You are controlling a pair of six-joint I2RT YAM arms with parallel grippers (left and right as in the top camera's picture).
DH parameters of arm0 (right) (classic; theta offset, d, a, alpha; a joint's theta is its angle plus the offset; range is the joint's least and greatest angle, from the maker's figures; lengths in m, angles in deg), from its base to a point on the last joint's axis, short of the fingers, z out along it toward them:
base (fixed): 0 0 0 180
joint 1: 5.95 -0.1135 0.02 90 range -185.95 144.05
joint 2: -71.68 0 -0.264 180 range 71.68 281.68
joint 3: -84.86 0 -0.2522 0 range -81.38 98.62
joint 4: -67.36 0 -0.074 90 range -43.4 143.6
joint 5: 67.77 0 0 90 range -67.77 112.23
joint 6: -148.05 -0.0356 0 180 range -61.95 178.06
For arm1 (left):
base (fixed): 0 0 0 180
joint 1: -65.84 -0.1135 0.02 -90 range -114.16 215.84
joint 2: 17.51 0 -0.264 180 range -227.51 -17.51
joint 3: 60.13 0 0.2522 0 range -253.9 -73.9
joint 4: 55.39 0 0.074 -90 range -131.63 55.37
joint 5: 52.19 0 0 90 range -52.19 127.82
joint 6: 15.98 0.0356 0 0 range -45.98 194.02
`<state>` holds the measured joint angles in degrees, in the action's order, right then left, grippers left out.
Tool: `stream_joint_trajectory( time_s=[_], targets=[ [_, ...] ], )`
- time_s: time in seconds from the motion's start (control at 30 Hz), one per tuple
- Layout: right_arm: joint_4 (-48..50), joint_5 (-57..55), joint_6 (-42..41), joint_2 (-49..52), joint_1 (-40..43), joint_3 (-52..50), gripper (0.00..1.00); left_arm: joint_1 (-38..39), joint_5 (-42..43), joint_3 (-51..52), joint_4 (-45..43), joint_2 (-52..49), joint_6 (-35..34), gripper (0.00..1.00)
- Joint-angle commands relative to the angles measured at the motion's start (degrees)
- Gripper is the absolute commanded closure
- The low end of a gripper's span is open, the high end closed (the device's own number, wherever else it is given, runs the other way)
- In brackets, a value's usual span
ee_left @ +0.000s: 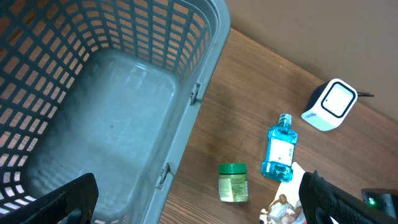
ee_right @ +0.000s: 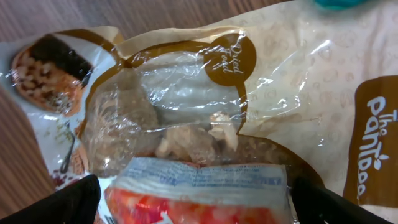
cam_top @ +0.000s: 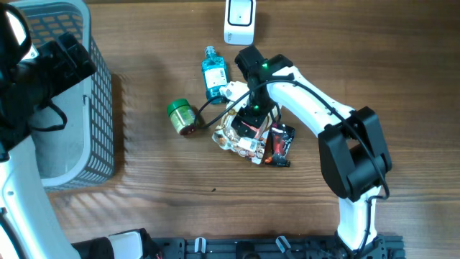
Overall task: Scan the item barcode
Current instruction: 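Lift the red packet off the pile with the right gripper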
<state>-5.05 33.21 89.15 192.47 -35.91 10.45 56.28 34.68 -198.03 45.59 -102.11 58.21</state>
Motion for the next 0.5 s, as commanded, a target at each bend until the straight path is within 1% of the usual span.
stream_joint_trajectory(
  time_s=[0.0, 0.03, 0.1, 0.23, 0.43, 0.47],
  targets=[
    [0.15, -5.29, -1.29, 5.42, 0.24, -3.8, 0.0, -0.46, 0.28, -0.48, -0.11, -0.33, -0.09, 0.0],
    [0.15, -5.38, -1.27, 5.42, 0.24, -3.8, 0.01, -0.46, 0.31, -0.48, -0.11, -0.33, -0.09, 0.0],
    [0.13, -6.97, -1.38, 5.42, 0.24, -3.8, 0.07, -0.46, 0.28, -0.48, -0.11, -0.33, -0.09, 0.0],
    [0.2, -7.87, -2.82, 5.42, 0.24, -3.78, 0.08, -0.46, 0.31, -0.48, -0.11, -0.33, -0.09, 0.0],
    [0.79, -7.89, -4.11, 5.42, 0.22, -3.78, 0.25, -0.46, 0.28, -0.48, -0.11, -0.33, -0.07, 0.0],
    [0.81, -7.85, -4.28, 5.42, 0.22, -3.78, 0.29, -0.46, 0.28, -0.48, -0.11, -0.33, -0.09, 0.0]
  ],
)
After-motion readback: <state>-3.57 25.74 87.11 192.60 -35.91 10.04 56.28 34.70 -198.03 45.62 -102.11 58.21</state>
